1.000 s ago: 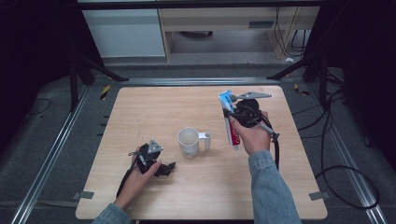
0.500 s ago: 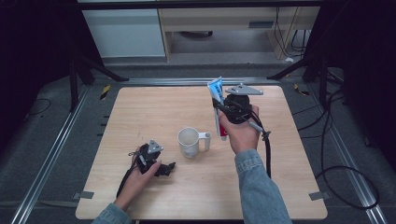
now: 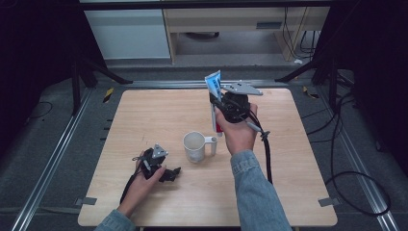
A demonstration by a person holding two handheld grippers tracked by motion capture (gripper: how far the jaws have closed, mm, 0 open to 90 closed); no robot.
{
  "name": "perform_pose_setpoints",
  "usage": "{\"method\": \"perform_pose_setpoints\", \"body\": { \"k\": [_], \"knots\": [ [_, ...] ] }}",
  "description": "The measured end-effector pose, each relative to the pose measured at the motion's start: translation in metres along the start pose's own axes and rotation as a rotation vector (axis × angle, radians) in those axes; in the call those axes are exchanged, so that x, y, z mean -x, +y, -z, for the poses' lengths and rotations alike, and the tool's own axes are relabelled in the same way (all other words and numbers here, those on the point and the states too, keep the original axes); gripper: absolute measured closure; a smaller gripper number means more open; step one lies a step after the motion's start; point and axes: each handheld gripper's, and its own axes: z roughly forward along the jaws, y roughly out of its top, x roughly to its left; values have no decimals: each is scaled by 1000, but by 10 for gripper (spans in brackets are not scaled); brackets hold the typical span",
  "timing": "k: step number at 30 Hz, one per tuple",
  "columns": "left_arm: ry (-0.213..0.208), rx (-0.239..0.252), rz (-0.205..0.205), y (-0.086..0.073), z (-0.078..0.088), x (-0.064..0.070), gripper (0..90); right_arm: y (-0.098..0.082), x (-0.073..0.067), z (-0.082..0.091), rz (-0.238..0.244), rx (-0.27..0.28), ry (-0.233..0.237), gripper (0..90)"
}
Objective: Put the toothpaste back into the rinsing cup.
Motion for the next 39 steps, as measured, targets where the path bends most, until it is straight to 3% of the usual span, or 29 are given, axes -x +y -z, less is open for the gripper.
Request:
{"method": "perform_pose_setpoints", "body": {
  "k": [21,39],
  "knots": [
    [1,-4,-1,0,0,0,0,2,-20,-19,0,67,38,728],
    [1,-4,-1,0,0,0,0,0,-30,-18,4,100,20,726]
  ]
}}
